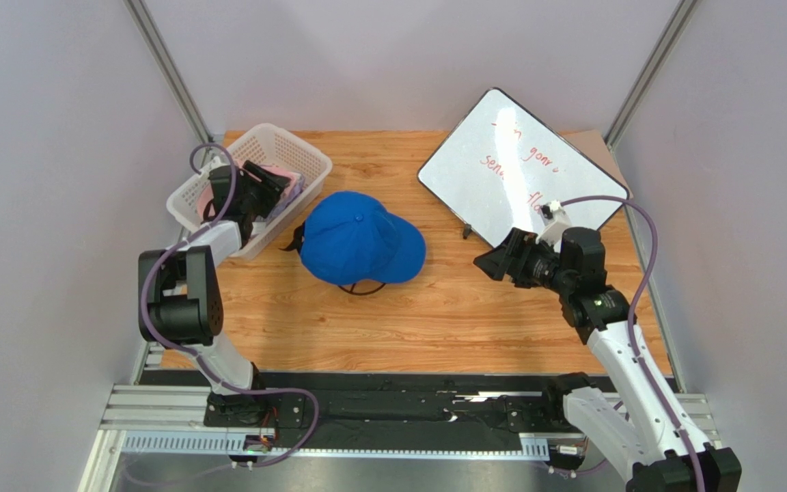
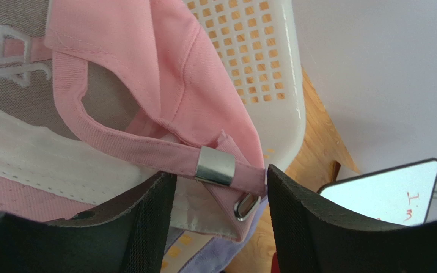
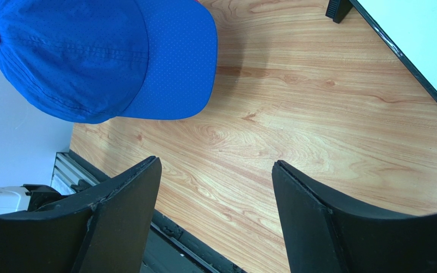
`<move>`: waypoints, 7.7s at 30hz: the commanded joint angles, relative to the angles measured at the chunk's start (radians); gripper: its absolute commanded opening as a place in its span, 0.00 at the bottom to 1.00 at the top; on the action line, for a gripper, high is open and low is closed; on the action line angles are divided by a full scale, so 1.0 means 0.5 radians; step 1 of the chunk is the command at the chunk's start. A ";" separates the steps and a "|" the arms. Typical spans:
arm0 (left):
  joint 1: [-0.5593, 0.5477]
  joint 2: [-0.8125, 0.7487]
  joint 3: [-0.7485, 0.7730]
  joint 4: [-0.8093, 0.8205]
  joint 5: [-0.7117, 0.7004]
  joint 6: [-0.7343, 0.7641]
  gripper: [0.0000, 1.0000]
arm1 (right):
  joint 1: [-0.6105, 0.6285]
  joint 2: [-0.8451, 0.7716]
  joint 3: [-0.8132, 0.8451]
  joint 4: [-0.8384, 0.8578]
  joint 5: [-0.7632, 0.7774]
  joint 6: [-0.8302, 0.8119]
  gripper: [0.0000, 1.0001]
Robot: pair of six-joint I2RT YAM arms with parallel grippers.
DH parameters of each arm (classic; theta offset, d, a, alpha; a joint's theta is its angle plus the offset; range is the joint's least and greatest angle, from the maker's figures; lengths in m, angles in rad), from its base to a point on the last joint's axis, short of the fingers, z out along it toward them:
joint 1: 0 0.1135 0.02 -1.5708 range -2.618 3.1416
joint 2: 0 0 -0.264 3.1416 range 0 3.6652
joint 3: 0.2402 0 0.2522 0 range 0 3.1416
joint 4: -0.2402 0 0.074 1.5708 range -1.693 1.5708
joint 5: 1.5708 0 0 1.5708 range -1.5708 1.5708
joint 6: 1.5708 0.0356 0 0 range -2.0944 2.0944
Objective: Stack the hats
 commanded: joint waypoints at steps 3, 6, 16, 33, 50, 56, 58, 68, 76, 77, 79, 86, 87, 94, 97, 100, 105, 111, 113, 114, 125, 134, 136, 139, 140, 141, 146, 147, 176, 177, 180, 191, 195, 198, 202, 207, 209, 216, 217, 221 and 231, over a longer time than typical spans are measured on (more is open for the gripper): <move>-0.032 0.120 0.143 0.174 -0.174 -0.116 0.66 | -0.001 -0.028 0.016 0.013 0.033 -0.026 0.77; -0.041 0.160 0.171 0.241 -0.205 -0.159 0.64 | 0.002 0.000 0.026 0.017 0.033 -0.033 0.77; -0.038 0.108 0.128 0.425 -0.229 -0.208 0.12 | 0.002 0.076 0.032 0.053 0.042 -0.045 0.77; -0.038 -0.747 0.471 -0.108 -0.177 0.567 0.00 | -0.001 0.040 0.179 0.078 -0.086 -0.054 0.77; -0.513 -1.334 0.925 -0.473 -0.290 1.068 0.00 | 0.674 0.095 0.299 0.704 -0.142 0.385 0.77; -1.063 -1.129 1.290 -0.786 -0.615 1.374 0.00 | 1.073 0.181 0.473 0.759 0.131 0.299 0.77; -1.215 -1.067 1.327 -0.774 -0.698 1.417 0.00 | 1.162 0.196 0.516 0.753 0.202 0.283 0.77; -1.682 -0.718 1.554 -0.648 -0.809 1.467 0.00 | 1.321 0.199 0.265 1.094 0.351 0.440 0.77; -1.980 -0.426 1.864 -0.759 -1.085 1.602 0.00 | 1.549 0.126 0.409 0.728 1.036 0.087 0.77; -1.990 -0.396 1.873 -0.759 -1.085 1.593 0.00 | 1.549 0.126 0.424 0.652 1.109 0.075 0.77; -2.026 -0.368 1.904 -0.750 -1.091 1.614 0.00 | 1.555 0.122 0.455 0.627 1.162 0.047 0.77; -2.112 -0.260 1.999 -0.728 -1.082 1.645 0.00 | 1.552 0.144 0.511 0.612 1.355 0.022 0.77; -2.115 -0.254 2.027 -0.728 -1.082 1.645 0.00 | 1.552 0.135 0.483 0.618 1.355 0.032 0.77; -2.207 -0.181 2.082 -0.716 -1.198 1.767 0.00 | 1.564 0.141 0.458 0.670 1.481 -0.011 0.77; -2.266 -0.116 2.156 -0.734 -1.257 1.829 0.00 | 1.570 0.205 0.504 0.673 1.527 -0.033 0.77; -2.275 -0.079 2.190 -0.741 -1.260 1.838 0.00 | 1.579 0.215 0.517 0.688 1.543 -0.045 0.77; -2.281 -0.036 2.232 -0.774 -1.257 1.844 0.00 | 1.582 0.196 0.535 0.704 1.524 -0.054 0.77; -2.296 0.043 2.303 -0.811 -1.297 1.893 0.00 | 1.601 0.181 0.550 0.667 1.549 -0.051 0.76; -2.303 0.050 2.315 -0.830 -1.294 1.893 0.00 | 1.625 0.178 0.560 0.630 1.628 -0.066 0.76; -2.306 0.044 2.309 -0.824 -1.297 1.890 0.00 | 1.628 0.187 0.575 0.597 1.677 -0.076 0.76; -2.321 -0.024 2.187 -0.796 -1.235 1.859 0.00 | 1.628 0.362 0.612 0.642 2.236 -0.287 0.48; -2.131 -0.266 1.847 -0.781 -0.895 1.676 0.00 | 1.613 0.466 0.593 0.823 2.402 -0.600 0.00; -2.024 -0.413 1.672 -0.698 -0.752 1.611 0.00 | 1.616 0.503 0.587 0.918 2.444 -0.677 0.00; -1.810 -0.603 1.283 -0.523 -0.420 1.473 0.00 | 1.619 0.616 0.575 1.059 2.561 -0.824 0.00; -1.748 -0.646 1.218 -0.444 -0.331 1.394 0.00 | 1.616 0.641 0.554 1.108 2.589 -0.885 0.00; -1.690 -0.711 1.156 -0.413 -0.166 1.360 0.00 | 1.619 0.662 0.544 1.212 2.643 -0.919 0.00; -1.422 -0.904 0.809 -0.293 0.083 1.323 0.00 | 1.622 0.816 0.507 1.528 2.794 -1.072 0.00; -1.328 -0.911 0.770 -0.253 0.269 1.307 0.00 | 1.622 0.840 0.510 1.568 2.831 -1.112 0.00; -0.885 -1.775 -0.446 -0.556 -0.395 1.068 0.00 | 1.944 1.285 0.231 2.658 3.273 -1.886 0.00; -0.879 -1.791 -0.464 -0.605 -0.395 1.059 0.00 | 1.953 1.267 0.225 2.637 3.276 -1.874 0.00; -0.876 -1.825 -0.538 -0.664 -0.395 1.019 0.00 | 1.969 1.197 0.182 2.526 3.255 -1.797 0.05; -0.870 -2.024 -0.709 -0.716 -0.505 0.908 0.00 | 1.978 0.893 -0.002 2.075 3.092 -1.478 0.57; -0.870 -2.064 -0.749 -0.759 -0.548 0.942 0.00 | 1.978 0.850 -0.039 1.910 2.979 -1.398 0.70; -0.867 -2.073 -0.759 -0.780 -0.527 0.988 0.00 | 1.978 0.764 -0.072 1.701 2.810 -1.270 0.75; -0.867 -2.122 -0.820 -0.747 -0.435 1.049 0.00 | 1.899 0.534 -0.073 1.367 2.382 -1.012 0.82; -0.867 -2.205 -0.897 -0.750 -0.419 1.071 0.00 | 1.479 0.380 0.151 0.805 1.398 -0.543 0.82; -0.867 -2.205 -0.900 -0.750 -0.410 1.074 0.00 | 1.292 0.374 0.231 0.741 1.157 -0.325 0.82; -0.867 -2.236 -0.918 -0.768 -0.422 1.080 0.00 | 0.929 0.463 0.204 0.958 0.319 0.307 0.81; -0.864 -2.242 -0.918 -0.774 -0.425 1.077 0.00 | 0.880 0.487 0.176 1.107 0.240 0.393 0.81; -0.864 -2.245 -0.906 -0.805 -0.422 1.071 0.00 | 0.678 0.668 0.001 1.513 0.009 0.801 0.80; -0.864 -2.294 -0.918 -0.784 -0.413 1.074 0.00 | 0.610 1.150 -0.027 2.201 -0.132 1.200 0.78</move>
